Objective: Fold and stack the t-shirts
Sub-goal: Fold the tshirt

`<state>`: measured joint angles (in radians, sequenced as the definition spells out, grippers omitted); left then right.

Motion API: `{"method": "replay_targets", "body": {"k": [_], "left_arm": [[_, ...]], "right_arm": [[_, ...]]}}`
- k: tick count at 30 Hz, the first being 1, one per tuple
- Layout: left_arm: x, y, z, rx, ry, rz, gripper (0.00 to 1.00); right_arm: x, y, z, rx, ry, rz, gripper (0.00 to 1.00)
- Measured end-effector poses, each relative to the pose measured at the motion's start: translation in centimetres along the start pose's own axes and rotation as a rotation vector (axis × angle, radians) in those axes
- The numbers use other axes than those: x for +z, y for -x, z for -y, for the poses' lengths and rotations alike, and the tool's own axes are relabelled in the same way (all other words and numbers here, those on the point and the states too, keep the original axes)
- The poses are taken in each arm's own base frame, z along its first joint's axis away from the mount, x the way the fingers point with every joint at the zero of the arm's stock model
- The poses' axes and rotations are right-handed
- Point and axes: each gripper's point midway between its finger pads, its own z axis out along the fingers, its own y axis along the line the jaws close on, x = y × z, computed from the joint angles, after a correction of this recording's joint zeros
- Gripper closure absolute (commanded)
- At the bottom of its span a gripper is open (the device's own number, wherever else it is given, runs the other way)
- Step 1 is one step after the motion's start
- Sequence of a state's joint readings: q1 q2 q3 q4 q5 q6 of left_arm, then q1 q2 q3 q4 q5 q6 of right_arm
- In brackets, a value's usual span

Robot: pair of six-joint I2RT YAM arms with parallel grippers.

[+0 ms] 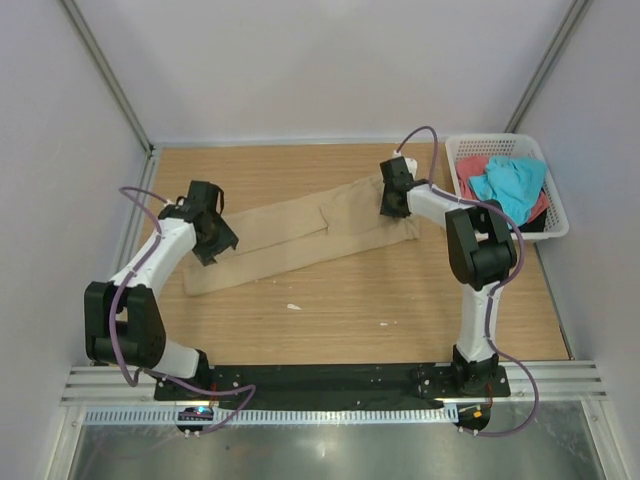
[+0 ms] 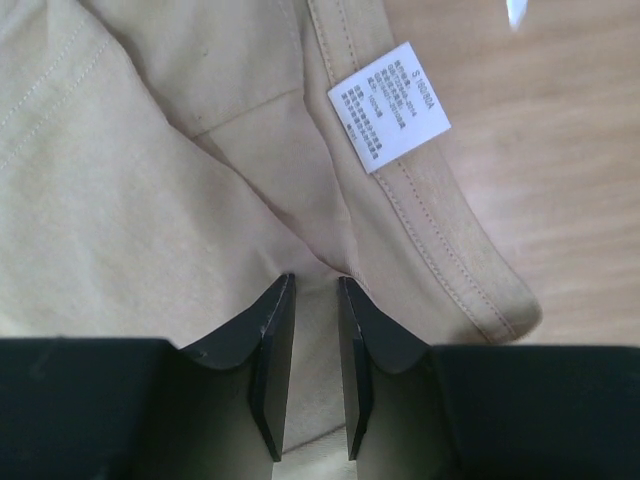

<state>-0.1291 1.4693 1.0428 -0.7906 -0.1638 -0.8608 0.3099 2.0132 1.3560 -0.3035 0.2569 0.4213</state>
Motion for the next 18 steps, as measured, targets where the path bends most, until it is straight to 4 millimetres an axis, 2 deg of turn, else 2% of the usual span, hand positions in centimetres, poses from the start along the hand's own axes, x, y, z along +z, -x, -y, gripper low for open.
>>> {"method": "replay_targets", "body": {"k": [4, 9, 11, 14, 16, 18], "left_arm": [[-1.2, 1.4, 1.9, 0.038, -0.091, 0.04, 0.43], [-1.1, 0.8, 3.6, 0.113, -0.182, 0.0, 0.43], [-0.6, 0.4, 4.1, 0.136, -0.207, -0.026, 0.44], [0.1, -0.5, 5.1, 0.16, -0.251, -0.08, 0.46], [0.7, -1.5, 6.0, 0.172, -0.297, -0.129, 0.55], [1.6, -2.7, 6.7, 0.191, -0.319, -0.182, 0.57]], "right_arm": [[2.5, 3.3, -0.8, -0.054, -0.006, 0.042, 0.71], [6.0, 8.9, -1.4, -0.095, -0.011, 0.121, 0.7], [6.8, 10.6, -1.6, -0.105, -0.014, 0.137, 0.68], [6.3, 12.0, -1.3, -0.092, -0.01, 0.142, 0.64], [5.3, 12.4, -1.3, -0.072, 0.003, 0.138, 0.62], [4.0, 12.5, -1.4, -0.047, 0.015, 0.132, 0.61]]}}
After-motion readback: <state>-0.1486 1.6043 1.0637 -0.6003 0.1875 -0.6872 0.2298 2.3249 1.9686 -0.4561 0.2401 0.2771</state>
